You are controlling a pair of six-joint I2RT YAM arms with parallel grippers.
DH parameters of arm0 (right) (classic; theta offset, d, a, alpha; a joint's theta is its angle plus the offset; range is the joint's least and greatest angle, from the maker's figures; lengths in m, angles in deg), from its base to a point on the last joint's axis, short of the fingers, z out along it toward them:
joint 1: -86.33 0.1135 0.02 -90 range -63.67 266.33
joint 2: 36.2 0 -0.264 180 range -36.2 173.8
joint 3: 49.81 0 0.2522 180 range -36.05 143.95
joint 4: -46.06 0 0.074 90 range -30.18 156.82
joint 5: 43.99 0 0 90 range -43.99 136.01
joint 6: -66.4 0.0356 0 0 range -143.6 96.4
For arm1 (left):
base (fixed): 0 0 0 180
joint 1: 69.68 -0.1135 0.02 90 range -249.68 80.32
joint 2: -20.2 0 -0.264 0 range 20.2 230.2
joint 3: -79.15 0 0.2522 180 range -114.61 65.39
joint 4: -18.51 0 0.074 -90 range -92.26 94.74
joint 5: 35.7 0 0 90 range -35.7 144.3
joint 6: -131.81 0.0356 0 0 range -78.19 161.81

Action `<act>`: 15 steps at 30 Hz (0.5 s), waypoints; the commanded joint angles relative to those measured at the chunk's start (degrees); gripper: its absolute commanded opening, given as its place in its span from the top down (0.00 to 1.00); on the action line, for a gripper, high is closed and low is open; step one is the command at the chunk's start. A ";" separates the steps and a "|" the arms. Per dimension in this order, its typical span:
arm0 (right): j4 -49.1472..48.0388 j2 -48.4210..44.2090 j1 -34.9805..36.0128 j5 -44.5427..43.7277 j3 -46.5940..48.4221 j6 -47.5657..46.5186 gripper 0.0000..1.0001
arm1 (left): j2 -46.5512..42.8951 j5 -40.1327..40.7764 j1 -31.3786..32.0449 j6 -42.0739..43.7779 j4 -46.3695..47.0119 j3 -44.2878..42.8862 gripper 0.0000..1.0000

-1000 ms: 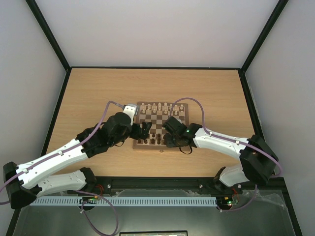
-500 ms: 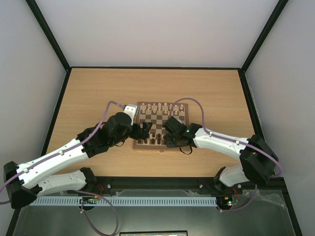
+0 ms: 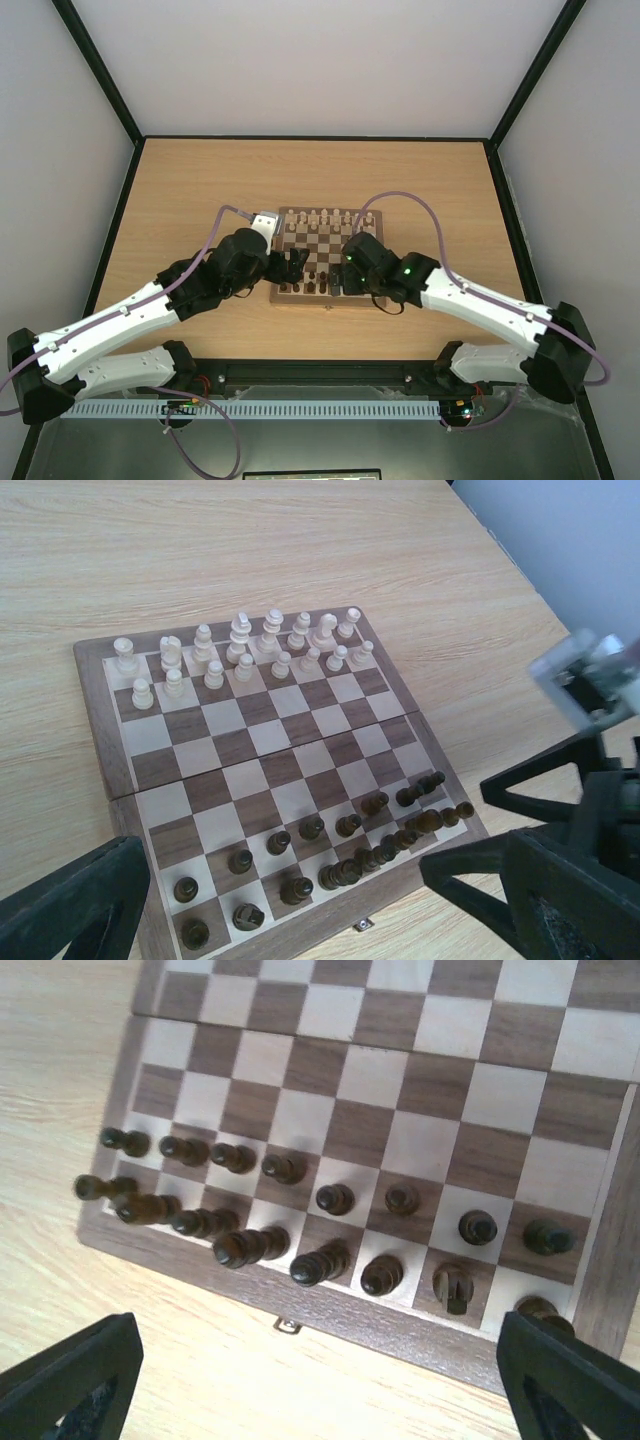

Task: Set up the chess pieces on the board
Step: Reset both arms

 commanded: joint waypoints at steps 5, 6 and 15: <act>2.27 -9.00 0.32 -1.28 0.03 -0.51 0.01 | 0.35 -0.01 -0.27 0.83 1.39 -0.25 0.01; 1.96 -9.73 0.29 -1.25 -0.14 -0.60 0.01 | 0.50 -0.01 -0.27 0.85 1.29 -0.42 0.01; -0.64 -15.35 0.34 -1.37 -2.58 -1.80 0.01 | 0.82 1.10 -0.30 0.71 0.26 -1.40 0.01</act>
